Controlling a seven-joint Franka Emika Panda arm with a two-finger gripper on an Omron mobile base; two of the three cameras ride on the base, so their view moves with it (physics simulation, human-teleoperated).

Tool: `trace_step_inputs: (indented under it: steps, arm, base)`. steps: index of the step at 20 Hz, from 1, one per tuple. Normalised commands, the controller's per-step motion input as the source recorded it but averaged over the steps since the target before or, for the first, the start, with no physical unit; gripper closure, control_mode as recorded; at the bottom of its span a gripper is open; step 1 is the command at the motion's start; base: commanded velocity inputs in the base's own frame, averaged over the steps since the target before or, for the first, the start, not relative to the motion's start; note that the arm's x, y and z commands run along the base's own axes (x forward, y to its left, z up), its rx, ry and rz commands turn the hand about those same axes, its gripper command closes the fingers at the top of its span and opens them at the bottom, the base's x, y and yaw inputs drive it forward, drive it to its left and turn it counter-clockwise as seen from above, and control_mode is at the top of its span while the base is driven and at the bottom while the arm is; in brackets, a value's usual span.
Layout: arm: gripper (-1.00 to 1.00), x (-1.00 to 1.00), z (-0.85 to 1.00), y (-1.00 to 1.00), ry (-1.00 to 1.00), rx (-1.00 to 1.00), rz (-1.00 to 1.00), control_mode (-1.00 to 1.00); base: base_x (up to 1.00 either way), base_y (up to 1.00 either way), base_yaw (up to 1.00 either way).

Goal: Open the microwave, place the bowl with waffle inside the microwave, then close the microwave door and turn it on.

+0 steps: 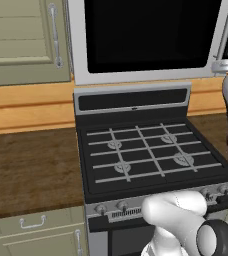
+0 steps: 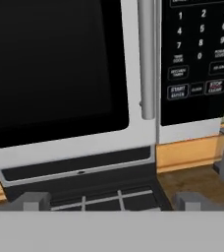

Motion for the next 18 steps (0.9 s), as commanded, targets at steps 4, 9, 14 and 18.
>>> trace_step_inputs:
  steps: [4, 9, 14, 18]
  arm:
    - [-1.0, 0.23, 0.51, -0.48, 0.07, 0.05, -0.04, -1.0]
    - [-1.0, 0.31, 0.02, -0.48, -0.05, 0.06, -0.01, -1.0]
    - [-1.0, 0.49, 0.0, -0.19, 0.0, 0.0, 0.0, -1.0]
    - [-1.0, 0.67, 0.0, -0.02, 0.0, 0.0, 0.0, -1.0]
  base:
    - [0.0, 0.0, 0.0]
    - [0.0, 0.0, 0.0]
    - [0.0, 0.0, 0.0]
    - [0.0, 0.0, 0.0]
